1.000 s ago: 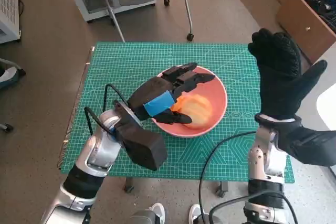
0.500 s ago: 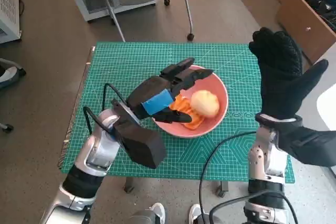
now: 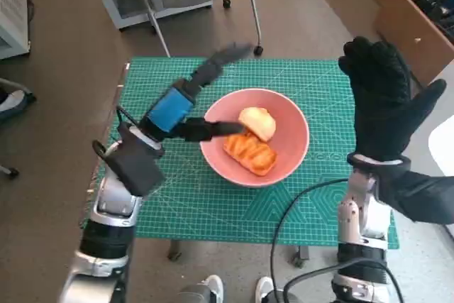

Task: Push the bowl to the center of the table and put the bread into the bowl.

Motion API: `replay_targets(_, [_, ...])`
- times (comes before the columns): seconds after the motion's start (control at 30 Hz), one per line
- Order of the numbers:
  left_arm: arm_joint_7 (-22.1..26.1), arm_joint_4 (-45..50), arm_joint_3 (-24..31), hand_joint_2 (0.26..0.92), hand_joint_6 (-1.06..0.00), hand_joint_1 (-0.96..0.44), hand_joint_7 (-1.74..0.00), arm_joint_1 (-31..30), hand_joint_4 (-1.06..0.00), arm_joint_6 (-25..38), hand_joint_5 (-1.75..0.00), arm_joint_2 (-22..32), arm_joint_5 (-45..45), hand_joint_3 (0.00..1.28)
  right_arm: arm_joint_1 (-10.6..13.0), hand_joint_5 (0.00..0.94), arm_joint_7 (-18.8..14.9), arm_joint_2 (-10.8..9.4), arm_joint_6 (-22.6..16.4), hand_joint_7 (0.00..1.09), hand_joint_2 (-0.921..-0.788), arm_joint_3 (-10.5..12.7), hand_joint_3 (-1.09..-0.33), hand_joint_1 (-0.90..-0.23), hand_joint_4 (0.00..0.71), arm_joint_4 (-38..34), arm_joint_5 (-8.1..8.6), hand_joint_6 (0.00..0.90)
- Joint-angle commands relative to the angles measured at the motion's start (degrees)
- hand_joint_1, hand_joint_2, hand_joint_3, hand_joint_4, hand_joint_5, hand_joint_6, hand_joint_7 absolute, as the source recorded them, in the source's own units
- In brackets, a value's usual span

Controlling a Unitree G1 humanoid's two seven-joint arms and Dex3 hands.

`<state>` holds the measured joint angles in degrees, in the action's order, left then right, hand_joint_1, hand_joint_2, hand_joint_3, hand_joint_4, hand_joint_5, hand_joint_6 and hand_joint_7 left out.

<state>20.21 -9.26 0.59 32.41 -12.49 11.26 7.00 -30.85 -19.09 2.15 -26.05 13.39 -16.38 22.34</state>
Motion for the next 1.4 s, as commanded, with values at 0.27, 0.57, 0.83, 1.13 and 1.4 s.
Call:
replay_targets(0.27, [-3.00,2.39,5.66,0.921,0.00,-0.58,-0.53,2.18,-0.10,0.11,-0.01,-4.70,8.92,0.30,-1.61,0.002,2.35,1.81,4.53,0.55,-0.921,-0.64,-0.582,-0.483,0.393,3.09,-1.44,0.156])
replay_targets(0.57, [-5.55,4.53,5.98,0.921,0.00,-0.60,-0.48,1.41,-0.10,-0.75,-0.01,-5.84,8.59,0.40,-2.47,0.000,3.14,3.98,7.62,0.55,-0.921,-1.39,-0.587,-0.526,0.389,6.01,-3.04,0.152])
replay_targets(0.83, [-6.27,5.44,5.65,0.921,0.00,-0.59,-0.48,1.14,-0.09,-0.78,-0.01,-6.86,8.88,0.42,-2.55,0.000,3.08,5.47,9.16,0.55,-0.921,-1.97,-0.558,-0.545,0.383,7.83,-3.74,0.159])
replay_targets(1.13, [-5.86,5.51,5.38,0.921,0.00,-0.59,-0.49,1.36,-0.09,-1.30,-0.01,-6.69,8.28,0.42,-1.96,0.000,3.02,6.49,9.85,0.54,-0.921,-2.57,-0.552,-0.546,0.370,9.17,-4.39,0.158])
replay_targets(1.4, [-5.13,4.91,5.75,0.921,0.00,-0.60,-0.49,1.97,-0.09,-1.11,-0.01,-6.27,8.78,0.42,-1.27,0.000,3.69,6.60,10.90,0.53,-0.921,-3.05,-0.551,-0.545,0.366,10.73,-5.45,0.160])
